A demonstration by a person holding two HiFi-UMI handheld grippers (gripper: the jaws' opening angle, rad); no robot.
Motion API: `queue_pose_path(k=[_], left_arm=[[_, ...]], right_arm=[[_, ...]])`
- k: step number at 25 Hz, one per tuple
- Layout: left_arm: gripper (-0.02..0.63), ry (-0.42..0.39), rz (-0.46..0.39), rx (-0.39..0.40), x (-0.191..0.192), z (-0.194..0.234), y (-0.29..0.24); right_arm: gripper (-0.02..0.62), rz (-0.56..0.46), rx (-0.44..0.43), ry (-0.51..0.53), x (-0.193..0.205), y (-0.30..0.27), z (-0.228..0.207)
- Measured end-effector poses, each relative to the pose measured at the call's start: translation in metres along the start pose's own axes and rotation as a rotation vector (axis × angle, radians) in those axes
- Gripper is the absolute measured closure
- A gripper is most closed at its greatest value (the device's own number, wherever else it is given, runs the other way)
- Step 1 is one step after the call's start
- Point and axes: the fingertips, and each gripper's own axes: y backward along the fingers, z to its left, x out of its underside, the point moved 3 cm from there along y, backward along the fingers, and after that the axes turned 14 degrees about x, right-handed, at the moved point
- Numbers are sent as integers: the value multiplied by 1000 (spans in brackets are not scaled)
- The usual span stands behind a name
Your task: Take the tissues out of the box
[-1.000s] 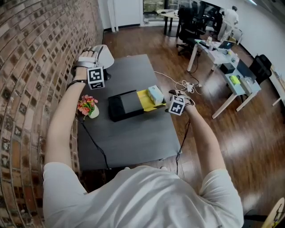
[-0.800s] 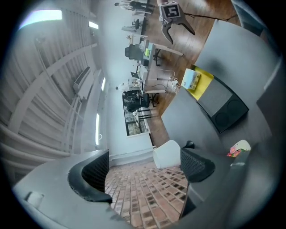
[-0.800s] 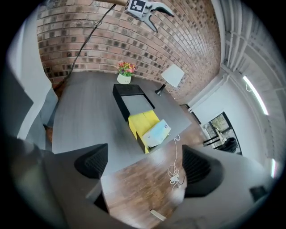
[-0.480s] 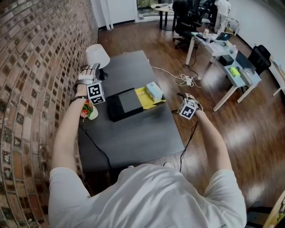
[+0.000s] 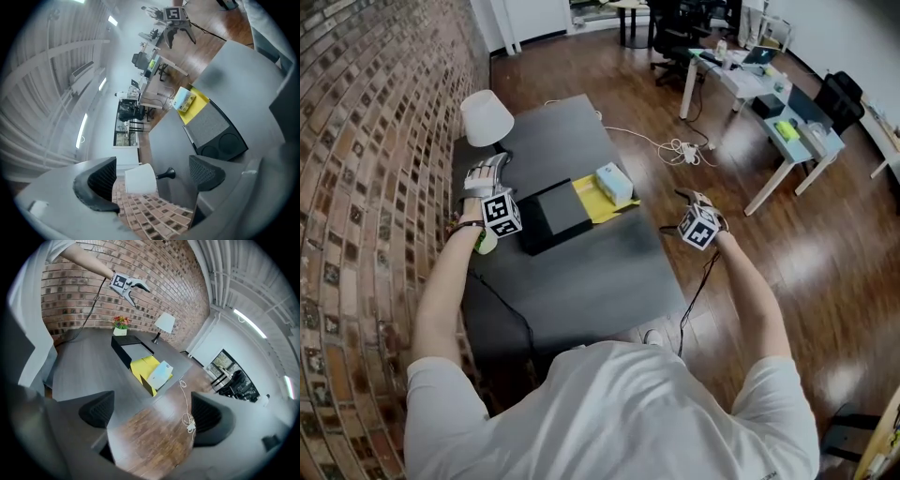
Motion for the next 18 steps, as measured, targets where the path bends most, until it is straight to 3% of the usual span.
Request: queue_pose_path(k=[5, 13, 18], left_arm=[[124, 44, -78, 39, -17, -12, -5], [124, 39, -138, 130, -41, -40, -30], [127, 102, -160, 209, -53, -56, -43]], right_arm=[[80, -28, 16, -50, 3, 3, -2], [83, -87, 38, -126, -4, 3, -8], [83, -107, 65, -122, -6, 4, -13]])
